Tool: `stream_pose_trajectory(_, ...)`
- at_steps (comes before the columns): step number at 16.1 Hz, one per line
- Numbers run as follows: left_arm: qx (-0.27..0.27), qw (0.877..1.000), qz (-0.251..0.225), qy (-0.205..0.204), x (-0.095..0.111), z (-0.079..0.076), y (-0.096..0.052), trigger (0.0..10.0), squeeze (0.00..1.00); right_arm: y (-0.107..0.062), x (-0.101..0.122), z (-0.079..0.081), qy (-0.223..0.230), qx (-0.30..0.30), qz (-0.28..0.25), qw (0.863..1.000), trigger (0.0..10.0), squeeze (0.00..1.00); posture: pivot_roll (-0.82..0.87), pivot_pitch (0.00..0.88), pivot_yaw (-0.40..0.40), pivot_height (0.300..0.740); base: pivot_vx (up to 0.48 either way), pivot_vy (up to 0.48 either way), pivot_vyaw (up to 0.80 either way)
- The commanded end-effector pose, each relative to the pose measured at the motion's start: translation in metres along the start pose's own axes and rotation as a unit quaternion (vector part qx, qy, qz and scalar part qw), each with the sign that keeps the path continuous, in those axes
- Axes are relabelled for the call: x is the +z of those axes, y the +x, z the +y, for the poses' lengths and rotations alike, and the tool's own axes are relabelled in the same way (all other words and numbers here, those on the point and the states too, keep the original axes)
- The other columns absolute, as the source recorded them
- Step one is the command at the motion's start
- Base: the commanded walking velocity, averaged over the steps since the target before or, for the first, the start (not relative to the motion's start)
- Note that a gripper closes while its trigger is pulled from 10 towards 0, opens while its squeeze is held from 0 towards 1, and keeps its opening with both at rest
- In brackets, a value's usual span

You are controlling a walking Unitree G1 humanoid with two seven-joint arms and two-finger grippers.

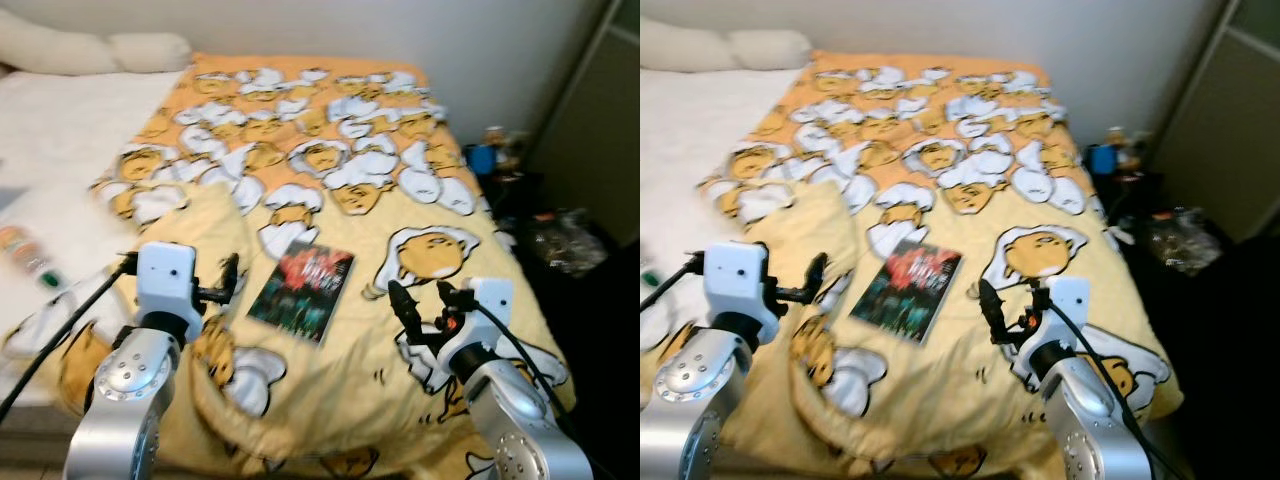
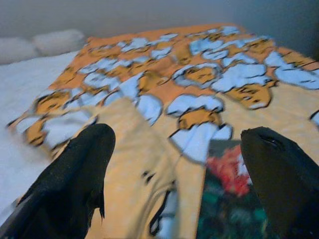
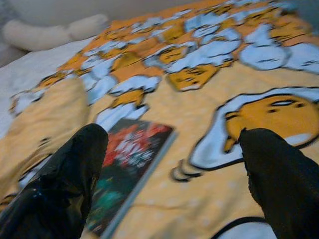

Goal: Clean up the room

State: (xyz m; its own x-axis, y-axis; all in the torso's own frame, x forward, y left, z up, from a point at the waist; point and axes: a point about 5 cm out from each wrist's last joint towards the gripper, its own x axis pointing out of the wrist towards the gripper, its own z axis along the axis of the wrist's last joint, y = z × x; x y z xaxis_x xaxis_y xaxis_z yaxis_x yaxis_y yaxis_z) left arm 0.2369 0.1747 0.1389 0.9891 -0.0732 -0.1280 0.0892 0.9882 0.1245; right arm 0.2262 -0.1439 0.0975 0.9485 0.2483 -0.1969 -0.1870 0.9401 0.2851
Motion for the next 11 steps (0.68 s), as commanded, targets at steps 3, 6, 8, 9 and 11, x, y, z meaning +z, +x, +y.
stream_pose_trajectory(3, -0.016, 1.000, -0.006, -0.014, 0.0037, -0.0075, 0.0028, 10.0, 0.00, -0.0020, 0.0003, -0.0102, -0.011, -0.031, 0.005, 0.999, 10.0, 0.00, 0.01, 0.000, 0.030, 0.740, 0.105, 0.000, 0.00)
stream_pose_trajectory(6, -0.020, 1.000, 0.001, -0.011, 0.0022, -0.0070, 0.0036, 10.0, 0.00, -0.0027, -0.0006, -0.0105, -0.003, -0.039, 0.006, 0.999, 10.0, 0.00, 0.00, 0.000, 0.037, 0.740, 0.000, 0.000, 0.00)
stream_pose_trajectory(8, -0.023, 1.000, 0.003, -0.011, 0.0019, -0.0082, 0.0038, 10.0, 0.00, -0.0031, -0.0004, -0.0118, 0.001, -0.045, 0.007, 0.999, 10.0, 0.00, 0.00, 0.000, 0.039, 0.740, 0.000, 0.131, 0.00)
stream_pose_trajectory(9, -0.024, 1.000, 0.005, -0.012, 0.0012, -0.0084, 0.0031, 10.0, 0.00, -0.0038, -0.0015, -0.0126, 0.005, -0.047, 0.010, 0.999, 10.0, 0.00, 0.00, 0.000, 0.036, 0.740, 0.000, 0.334, 0.00)
stream_pose_trajectory(11, -0.024, 1.000, 0.006, -0.013, 0.0007, -0.0082, 0.0024, 10.0, 0.00, -0.0044, -0.0020, -0.0129, 0.004, -0.049, 0.012, 0.999, 10.0, 0.00, 0.00, 0.000, 0.036, 0.740, 0.000, 0.379, 0.00)
